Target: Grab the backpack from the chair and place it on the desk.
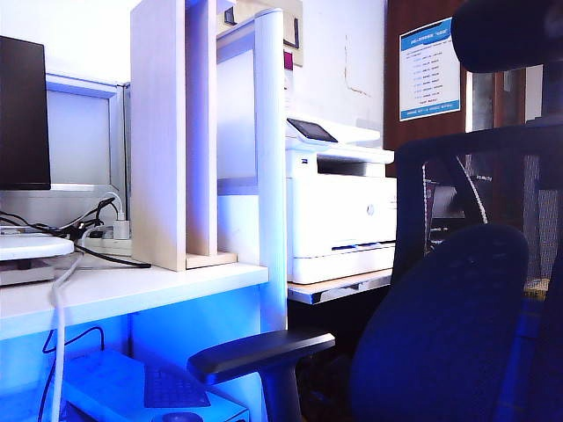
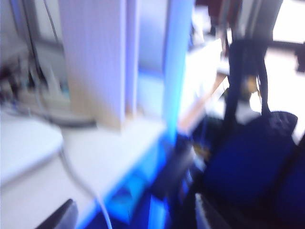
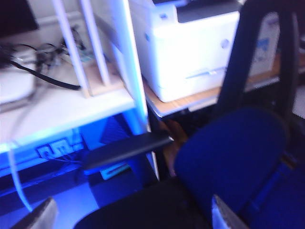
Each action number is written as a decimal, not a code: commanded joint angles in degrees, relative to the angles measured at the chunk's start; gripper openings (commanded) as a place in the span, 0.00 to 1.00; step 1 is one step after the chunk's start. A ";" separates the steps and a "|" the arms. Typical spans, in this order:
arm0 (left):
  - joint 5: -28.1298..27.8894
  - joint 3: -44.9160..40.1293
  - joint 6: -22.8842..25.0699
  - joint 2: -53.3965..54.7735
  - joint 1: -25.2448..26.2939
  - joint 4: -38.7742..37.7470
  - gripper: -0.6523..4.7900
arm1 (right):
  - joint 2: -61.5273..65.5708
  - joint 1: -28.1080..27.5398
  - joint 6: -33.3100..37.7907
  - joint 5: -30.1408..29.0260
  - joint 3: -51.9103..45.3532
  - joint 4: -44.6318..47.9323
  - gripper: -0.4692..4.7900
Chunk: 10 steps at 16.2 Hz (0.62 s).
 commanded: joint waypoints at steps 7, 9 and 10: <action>-7.69 -21.53 -0.52 0.07 0.04 21.53 0.72 | 1.44 0.04 -0.20 9.60 -15.28 18.95 0.88; -8.44 -24.02 -0.55 0.07 0.04 22.10 0.59 | 1.40 0.04 0.77 9.99 -17.55 19.76 0.87; -9.05 -25.99 -0.52 0.07 0.04 22.16 0.54 | 1.38 0.09 1.79 10.32 -20.11 21.29 0.69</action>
